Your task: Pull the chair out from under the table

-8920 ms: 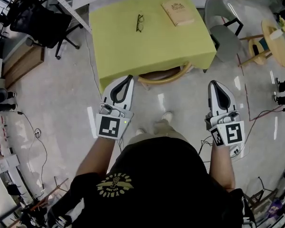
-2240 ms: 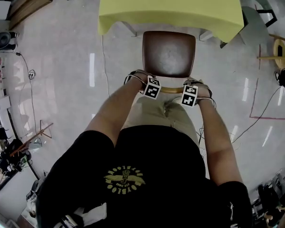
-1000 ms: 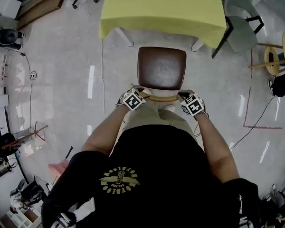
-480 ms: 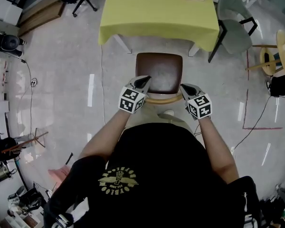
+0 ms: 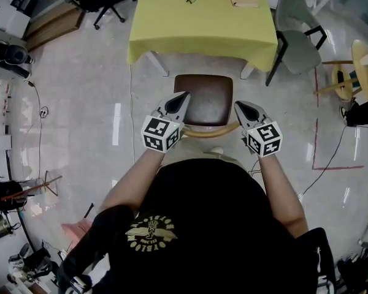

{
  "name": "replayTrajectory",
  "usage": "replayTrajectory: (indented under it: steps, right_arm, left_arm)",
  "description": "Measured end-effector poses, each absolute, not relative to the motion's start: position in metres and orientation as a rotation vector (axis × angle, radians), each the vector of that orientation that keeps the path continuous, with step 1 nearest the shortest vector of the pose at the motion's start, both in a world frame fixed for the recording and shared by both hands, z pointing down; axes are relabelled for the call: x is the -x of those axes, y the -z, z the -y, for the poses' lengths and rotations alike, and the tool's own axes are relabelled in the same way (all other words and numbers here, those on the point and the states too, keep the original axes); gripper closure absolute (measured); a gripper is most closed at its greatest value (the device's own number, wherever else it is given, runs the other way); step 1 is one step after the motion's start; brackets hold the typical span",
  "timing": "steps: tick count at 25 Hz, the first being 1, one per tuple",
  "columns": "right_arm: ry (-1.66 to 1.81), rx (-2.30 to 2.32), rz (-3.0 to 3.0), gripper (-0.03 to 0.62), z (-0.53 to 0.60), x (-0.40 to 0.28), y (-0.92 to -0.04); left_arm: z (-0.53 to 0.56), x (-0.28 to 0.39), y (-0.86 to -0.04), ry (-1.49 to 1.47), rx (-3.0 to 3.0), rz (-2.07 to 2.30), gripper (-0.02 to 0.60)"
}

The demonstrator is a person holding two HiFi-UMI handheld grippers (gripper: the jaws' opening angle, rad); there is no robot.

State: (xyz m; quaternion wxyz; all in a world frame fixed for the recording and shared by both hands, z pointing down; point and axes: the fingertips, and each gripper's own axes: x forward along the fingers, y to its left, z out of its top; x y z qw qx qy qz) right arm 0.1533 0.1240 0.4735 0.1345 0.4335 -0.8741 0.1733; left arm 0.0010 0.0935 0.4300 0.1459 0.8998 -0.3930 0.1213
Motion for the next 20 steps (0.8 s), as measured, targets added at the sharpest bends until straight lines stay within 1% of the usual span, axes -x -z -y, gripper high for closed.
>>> replayTrajectory:
  steps: [13,20]
  right_arm:
    - [-0.284,-1.396,2.651,0.583,-0.118,-0.164,-0.374]
    - [-0.174,-1.433,2.694,0.584,-0.115,-0.169,-0.332]
  left_arm:
    - [-0.098,-0.014,-0.330,-0.128,-2.756,1.137,0.572]
    - [-0.094,-0.012,-0.293,-0.125,-2.842,1.220,0.572]
